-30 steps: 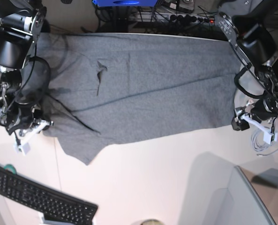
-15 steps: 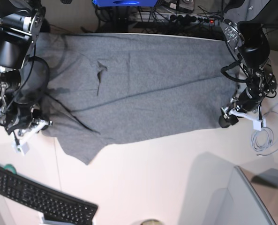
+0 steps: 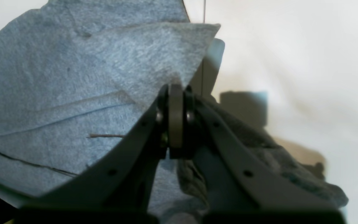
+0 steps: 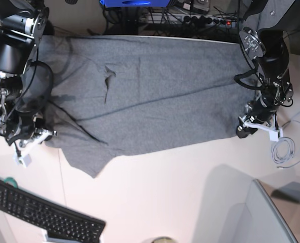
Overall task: Layout the t-shirt on the table in an organized manner, then fold the t-shirt properly
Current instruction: 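Grasp the shirt's side edge with both grippers at mid-length, then fold the held side edge over toward the collar edge with both grippers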
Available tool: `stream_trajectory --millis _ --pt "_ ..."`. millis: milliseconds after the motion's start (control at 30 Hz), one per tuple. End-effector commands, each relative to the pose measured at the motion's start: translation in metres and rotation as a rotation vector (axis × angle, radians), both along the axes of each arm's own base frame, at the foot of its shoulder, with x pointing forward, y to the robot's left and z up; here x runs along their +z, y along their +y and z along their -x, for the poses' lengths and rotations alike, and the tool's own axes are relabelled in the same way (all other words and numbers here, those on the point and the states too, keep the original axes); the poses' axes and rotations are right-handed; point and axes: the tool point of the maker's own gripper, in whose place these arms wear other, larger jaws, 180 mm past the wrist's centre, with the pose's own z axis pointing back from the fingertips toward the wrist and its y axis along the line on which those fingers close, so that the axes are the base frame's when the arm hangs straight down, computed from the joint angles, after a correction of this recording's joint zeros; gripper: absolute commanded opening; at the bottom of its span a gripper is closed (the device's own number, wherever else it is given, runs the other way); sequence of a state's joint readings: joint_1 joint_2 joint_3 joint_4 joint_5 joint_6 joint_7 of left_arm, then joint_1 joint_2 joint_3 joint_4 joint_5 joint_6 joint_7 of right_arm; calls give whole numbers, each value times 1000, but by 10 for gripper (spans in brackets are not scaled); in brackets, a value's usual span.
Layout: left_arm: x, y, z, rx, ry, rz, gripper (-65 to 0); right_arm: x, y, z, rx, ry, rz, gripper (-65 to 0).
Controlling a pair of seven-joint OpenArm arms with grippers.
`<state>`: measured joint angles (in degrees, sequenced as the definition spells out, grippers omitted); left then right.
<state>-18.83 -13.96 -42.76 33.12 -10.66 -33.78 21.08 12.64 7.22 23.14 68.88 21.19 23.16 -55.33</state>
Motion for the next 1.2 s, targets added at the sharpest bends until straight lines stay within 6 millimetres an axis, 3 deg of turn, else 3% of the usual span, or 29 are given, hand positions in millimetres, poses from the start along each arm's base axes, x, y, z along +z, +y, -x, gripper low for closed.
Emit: stream_trajectory --millis 0,67,167,333,567,633,867,1033,1167 --pt "7 7 -5 7 -15 -20 -527 16 -5 -16 -2 -60 6 -644" --pt "12 9 -10 19 -46 -27 -650 15 -5 -16 -4 -61 6 -644" --pt "25 3 -30 -8 -82 -38 -650 19 -7 -23 -20 -106 8 -644" --pt "42 -32 -63 -179 -100 -102 -650 33 -12 -39 -30 -163 18 -644" --pt "76 -34 -93 -185 -182 -122 -650 56 -38 -59 -46 -236 71 -642" --pt "85 -33 -96 -204 -181 -145 -650 60 -42 -67 -17 -251 101 -642" --pt "116 -34 -99 -250 -212 -231 -650 37 -26 -76 85 -253 140 -642" --pt "124 -41 -97 -260 -245 -254 -650 28 -35 -78 59 -265 139 -642" --pt "117 -46 -92 -263 -235 -244 -650 20 -40 -76 38 -271 132 -639"
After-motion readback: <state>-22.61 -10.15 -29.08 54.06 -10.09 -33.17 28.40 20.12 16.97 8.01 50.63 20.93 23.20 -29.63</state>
